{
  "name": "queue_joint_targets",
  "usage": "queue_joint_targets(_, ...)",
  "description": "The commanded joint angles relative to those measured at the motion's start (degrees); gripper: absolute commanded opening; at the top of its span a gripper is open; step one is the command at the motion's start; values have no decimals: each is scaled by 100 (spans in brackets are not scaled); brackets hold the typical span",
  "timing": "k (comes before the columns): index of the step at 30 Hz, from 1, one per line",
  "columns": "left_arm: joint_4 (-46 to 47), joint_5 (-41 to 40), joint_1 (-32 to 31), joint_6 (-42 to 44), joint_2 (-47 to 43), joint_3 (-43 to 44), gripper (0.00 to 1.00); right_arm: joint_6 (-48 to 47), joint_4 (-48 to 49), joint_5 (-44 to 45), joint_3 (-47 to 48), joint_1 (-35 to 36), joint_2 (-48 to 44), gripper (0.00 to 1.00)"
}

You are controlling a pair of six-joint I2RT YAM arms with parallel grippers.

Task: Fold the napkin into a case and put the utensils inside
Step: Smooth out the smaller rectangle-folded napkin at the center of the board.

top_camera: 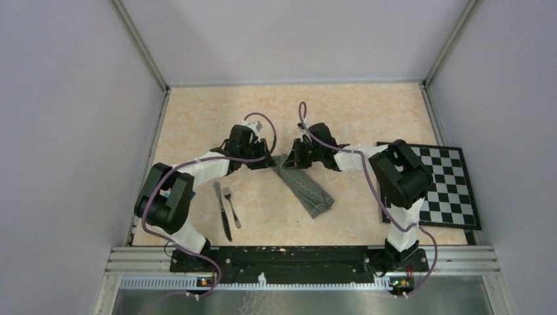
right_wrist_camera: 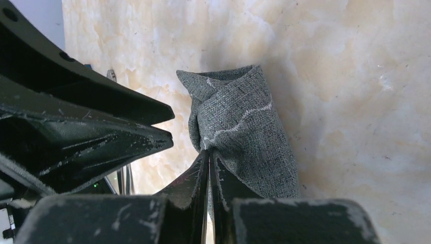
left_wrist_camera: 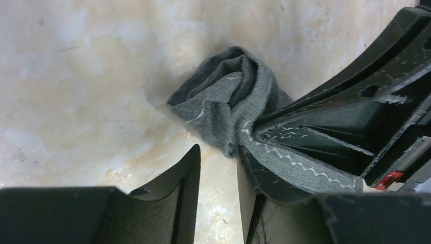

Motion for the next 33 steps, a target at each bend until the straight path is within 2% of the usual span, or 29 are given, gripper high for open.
queue_joint_targets(1,-308,-670,-242,320,93,451,36,9,287,6,236,52,113,3)
queue_joint_targets(12,-716,-1255,-626,502,496,917,31,-5,295,-4,291,61,149,2)
queue_joint_targets(18,-736,-1314,-708,508,560,914,23,-25,253,18,304,61,166,2)
queue_joint_targets(26,-468,-1236,-712,547,359,792,0,-59,269,10,344,153,186,2)
queue_joint_targets(33,-388,-1195,-718,541,247,681,0,-78,205,121,276,146,-225,7)
